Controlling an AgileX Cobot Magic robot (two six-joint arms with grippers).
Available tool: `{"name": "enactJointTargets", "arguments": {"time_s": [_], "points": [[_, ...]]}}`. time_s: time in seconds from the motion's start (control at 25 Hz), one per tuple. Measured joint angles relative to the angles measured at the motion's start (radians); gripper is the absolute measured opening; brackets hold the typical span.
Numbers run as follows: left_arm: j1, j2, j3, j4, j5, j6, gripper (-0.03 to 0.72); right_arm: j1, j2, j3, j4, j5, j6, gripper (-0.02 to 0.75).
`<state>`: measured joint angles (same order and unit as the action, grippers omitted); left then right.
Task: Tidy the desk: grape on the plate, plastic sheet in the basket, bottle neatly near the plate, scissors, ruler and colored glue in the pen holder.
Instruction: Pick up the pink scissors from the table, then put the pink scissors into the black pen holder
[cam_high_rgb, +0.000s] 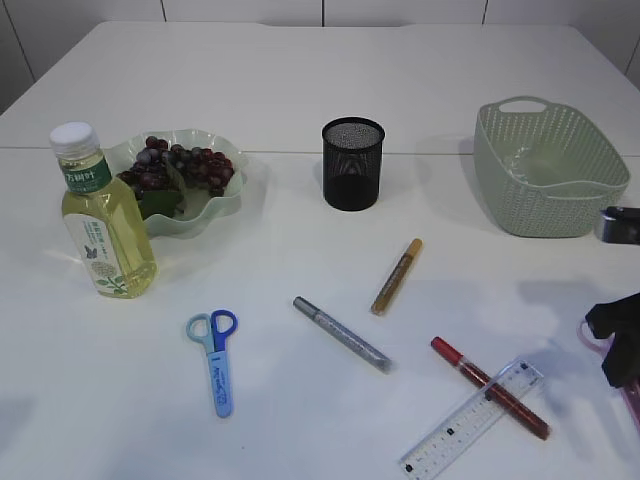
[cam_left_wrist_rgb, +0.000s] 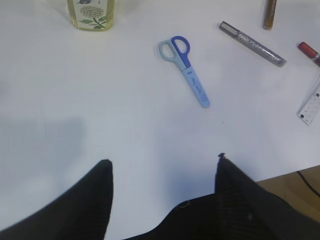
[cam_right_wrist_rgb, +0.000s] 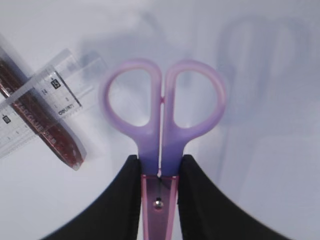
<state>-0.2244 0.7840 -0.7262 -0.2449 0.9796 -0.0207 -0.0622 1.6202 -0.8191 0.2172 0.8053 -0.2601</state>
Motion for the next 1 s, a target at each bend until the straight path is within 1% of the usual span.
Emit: {"name": "enactJointTargets", "arguments": {"time_s": [0.12,0.28,0.52,0.64,0.76,0.88,1.0], "points": [[0.0,0.0,0.0,-0.002,0.0,0.0,0.469,0.0,-0.062,0.01,0.0,-0.035,0.002,0.185],[0.0,0.0,0.0,-0.002,-0.011,0.0,0.469,0.0,-0.132,0.013,0.0,-0.125,0.002,0.185],[0.0,0.0,0.0,-0.004,-0.025,0.0,0.469,0.0,-0.165,0.013,0.006,-0.222,-0.019,0.185],[0.0,0.0,0.0,-0.004,-0.031,0.0,0.469,0.0,-0.165,0.014,0.041,-0.252,-0.072,0.185],[0.0,0.0,0.0,-0.004,-0.038,0.0,0.469,0.002,-0.165,0.014,0.106,-0.282,-0.153,0.185],[0.0,0.0,0.0,-0.006,-0.042,0.0,0.469,0.038,-0.165,0.016,0.147,-0.32,-0.224,0.185],[0.0,0.0,0.0,-0.012,-0.046,0.0,0.469,0.092,-0.165,0.016,0.158,-0.354,-0.245,0.185]]}}
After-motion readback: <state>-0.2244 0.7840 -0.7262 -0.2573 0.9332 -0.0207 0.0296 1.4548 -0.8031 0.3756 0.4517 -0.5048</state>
